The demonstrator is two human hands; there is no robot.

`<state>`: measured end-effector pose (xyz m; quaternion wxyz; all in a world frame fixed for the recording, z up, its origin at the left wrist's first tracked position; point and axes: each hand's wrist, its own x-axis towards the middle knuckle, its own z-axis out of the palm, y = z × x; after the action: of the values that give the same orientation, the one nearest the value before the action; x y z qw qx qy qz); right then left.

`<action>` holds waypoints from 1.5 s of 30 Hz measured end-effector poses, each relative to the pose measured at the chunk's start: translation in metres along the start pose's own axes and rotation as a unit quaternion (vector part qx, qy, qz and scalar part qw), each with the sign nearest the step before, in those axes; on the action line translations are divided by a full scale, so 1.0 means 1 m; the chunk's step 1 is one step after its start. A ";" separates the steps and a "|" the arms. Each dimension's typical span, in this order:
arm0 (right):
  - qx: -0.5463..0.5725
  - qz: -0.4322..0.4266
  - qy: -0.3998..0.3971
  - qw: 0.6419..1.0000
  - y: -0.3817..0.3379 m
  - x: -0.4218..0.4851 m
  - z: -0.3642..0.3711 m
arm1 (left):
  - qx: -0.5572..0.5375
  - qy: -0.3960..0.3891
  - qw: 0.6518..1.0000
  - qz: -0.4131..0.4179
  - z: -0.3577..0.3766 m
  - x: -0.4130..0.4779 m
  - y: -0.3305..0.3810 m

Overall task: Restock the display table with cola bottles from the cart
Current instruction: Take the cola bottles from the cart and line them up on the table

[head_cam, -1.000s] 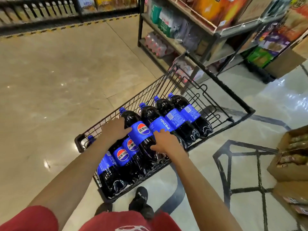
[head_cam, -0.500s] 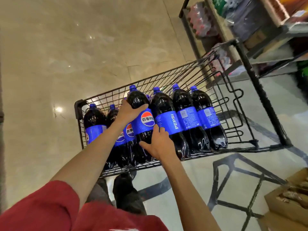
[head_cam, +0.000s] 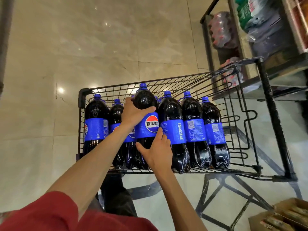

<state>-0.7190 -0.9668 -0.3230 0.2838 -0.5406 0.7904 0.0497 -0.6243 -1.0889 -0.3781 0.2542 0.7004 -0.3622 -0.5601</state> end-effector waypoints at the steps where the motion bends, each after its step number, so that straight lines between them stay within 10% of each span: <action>1: 0.034 -0.003 -0.005 0.999 0.002 0.000 0.002 | -0.005 0.000 1.000 0.003 -0.002 -0.001 0.000; 17: 0.401 -0.007 -0.098 0.911 0.028 0.023 0.009 | -0.098 -0.083 0.990 0.050 -0.023 -0.020 -0.004; 45: 0.277 -0.256 -0.135 0.916 -0.197 -0.092 0.030 | -0.216 0.141 0.948 0.186 -0.312 -0.146 -0.023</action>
<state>-0.5100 -0.9595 -0.2572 0.5288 -0.6128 0.5612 -0.1731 -0.3334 -0.9748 -0.2315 0.5472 0.6208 -0.3172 -0.4632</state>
